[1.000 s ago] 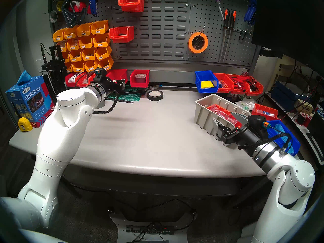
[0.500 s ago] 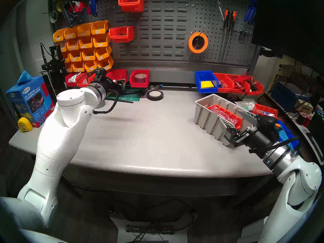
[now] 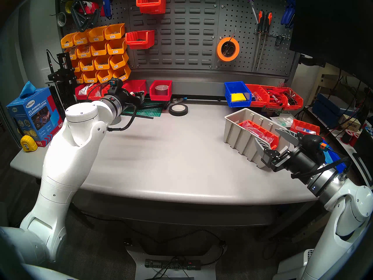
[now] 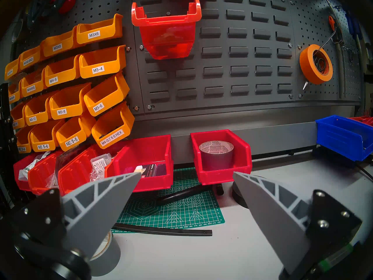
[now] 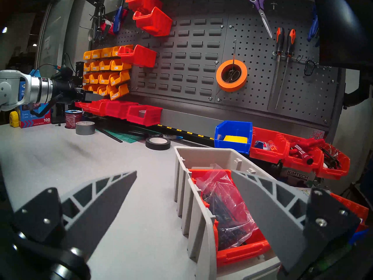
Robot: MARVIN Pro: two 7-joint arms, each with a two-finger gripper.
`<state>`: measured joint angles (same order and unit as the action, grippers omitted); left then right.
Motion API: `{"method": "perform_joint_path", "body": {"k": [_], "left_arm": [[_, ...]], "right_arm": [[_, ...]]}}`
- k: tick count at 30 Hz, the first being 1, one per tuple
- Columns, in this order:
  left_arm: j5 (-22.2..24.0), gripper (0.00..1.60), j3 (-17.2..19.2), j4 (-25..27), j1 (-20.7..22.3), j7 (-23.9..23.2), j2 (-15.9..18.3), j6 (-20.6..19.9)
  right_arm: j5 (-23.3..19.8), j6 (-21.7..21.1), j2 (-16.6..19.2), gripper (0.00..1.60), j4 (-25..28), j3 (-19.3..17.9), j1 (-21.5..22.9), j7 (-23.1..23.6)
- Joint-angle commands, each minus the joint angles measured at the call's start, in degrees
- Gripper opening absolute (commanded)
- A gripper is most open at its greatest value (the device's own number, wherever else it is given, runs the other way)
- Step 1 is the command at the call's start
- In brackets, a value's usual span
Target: Hang all the unorganized tool boxes onto the wall
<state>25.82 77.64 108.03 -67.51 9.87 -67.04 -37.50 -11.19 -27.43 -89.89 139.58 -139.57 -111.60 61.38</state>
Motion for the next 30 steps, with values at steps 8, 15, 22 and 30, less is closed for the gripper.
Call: {"method": "perform_joint_path", "body": {"k": [8, 15, 22, 30], "left_arm": [[-0.1, 1.6, 0.07, 0.67, 1.12, -0.11, -0.01, 0.75], [-0.06, 1.6, 0.03, 0.65, 1.13, -0.09, 0.04, 0.85], [-0.01, 1.6, -0.01, 0.64, 1.14, -0.06, 0.1, 0.92], [0.05, 1.6, -0.05, 0.64, 1.15, -0.02, 0.15, 0.96]], "right_arm": [[6.49, -4.77, 2.36, 1.6, 0.42, 4.87, 1.85, -4.58], [9.61, -7.14, 2.88, 1.6, 0.42, 7.01, 2.45, -6.6], [11.45, -8.15, 3.14, 1.6, 0.42, 8.9, 2.92, -7.71], [11.89, -8.28, 3.59, 1.6, -0.29, 9.74, 3.6, -7.8]]}}
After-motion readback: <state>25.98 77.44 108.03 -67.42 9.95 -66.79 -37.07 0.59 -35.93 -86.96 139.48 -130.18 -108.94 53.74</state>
